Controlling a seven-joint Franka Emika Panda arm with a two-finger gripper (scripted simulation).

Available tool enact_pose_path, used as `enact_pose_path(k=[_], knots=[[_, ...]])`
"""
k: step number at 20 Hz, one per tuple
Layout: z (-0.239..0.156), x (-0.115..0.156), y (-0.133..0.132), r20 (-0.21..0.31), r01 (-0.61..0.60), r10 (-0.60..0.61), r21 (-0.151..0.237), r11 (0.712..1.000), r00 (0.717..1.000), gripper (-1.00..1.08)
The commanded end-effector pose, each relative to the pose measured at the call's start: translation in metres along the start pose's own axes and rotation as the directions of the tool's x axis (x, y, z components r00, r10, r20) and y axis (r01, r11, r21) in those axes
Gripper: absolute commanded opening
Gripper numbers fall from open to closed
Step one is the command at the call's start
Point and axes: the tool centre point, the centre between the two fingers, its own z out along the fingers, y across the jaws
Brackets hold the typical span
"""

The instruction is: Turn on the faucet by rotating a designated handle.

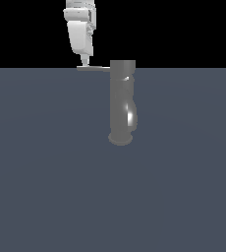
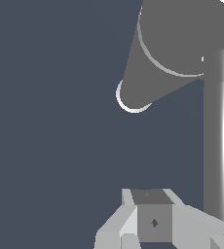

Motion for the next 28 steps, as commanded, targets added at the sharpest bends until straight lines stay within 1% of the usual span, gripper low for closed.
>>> enact_pose_path(k=[1, 7, 28], knots=[[0.002, -0.001, -0.002, -0.004, -0.013, 0.013, 0.003, 1.0, 1.0, -1.0], [0.003, -0.001, -0.003, -0.005, -0.014, 0.014, 0.003, 1.0, 1.0, -1.0], [0.003, 0.001, 0.049, -0.005, -0.014, 0.014, 0.003, 1.0, 1.0, -1.0]])
